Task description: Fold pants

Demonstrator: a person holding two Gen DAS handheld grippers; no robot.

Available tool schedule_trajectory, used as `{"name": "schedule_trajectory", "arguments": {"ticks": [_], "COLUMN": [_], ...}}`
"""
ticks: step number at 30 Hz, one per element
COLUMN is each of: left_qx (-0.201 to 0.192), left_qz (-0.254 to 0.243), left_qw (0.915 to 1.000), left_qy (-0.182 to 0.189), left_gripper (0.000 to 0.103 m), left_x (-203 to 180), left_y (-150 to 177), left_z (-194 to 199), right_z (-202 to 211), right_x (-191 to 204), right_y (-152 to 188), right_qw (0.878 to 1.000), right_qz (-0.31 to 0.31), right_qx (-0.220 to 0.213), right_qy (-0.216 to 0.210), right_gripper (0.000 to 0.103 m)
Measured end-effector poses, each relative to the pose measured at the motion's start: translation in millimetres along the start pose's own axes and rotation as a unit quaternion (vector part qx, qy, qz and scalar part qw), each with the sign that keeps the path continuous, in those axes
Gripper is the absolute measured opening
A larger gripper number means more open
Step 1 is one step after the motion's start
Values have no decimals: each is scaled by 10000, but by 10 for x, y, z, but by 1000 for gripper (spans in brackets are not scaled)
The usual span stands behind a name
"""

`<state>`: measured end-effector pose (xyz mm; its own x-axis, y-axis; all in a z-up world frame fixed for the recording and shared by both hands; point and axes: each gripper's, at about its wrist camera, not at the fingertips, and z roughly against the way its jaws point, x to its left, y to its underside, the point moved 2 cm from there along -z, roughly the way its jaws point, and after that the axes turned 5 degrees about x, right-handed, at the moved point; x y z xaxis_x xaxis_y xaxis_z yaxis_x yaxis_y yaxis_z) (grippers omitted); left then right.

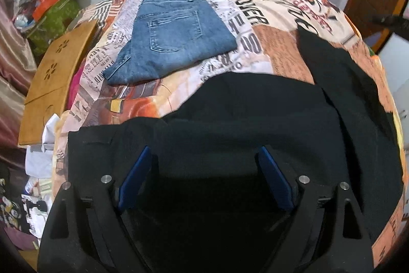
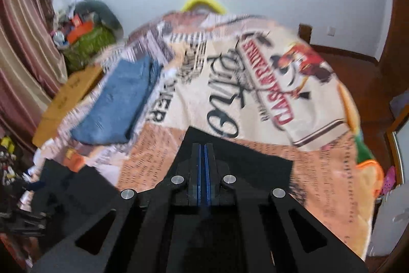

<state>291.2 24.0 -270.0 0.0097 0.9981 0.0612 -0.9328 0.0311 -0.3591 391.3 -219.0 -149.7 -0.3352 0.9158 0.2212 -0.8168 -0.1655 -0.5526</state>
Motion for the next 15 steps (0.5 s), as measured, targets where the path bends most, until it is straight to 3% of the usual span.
{"name": "schedule_trajectory", "arguments": {"ticks": [6, 9, 10, 15], "left_qx": [-49, -119, -141, -242], "left_qz": [-104, -29, -1, 279], "left_qw": [9998, 9999, 9999, 9993], "left_qy": [-137, -23, -16, 85], "left_gripper": [86, 86, 86, 87], "left_x": [-112, -57, -42, 151], "left_y": [111, 85, 69, -64], "left_z": [59, 116, 127, 125], "right_z": [-80, -322, -347, -822], "right_x": [130, 258, 277, 395], "right_y": [137, 201, 240, 179], "right_qw": [9984, 9968, 9967, 9954], "right_qz": [220, 323, 311, 214], "right_qx": [510, 728, 743, 937], "right_qy": [132, 78, 47, 22], "right_gripper": [7, 26, 37, 40]}}
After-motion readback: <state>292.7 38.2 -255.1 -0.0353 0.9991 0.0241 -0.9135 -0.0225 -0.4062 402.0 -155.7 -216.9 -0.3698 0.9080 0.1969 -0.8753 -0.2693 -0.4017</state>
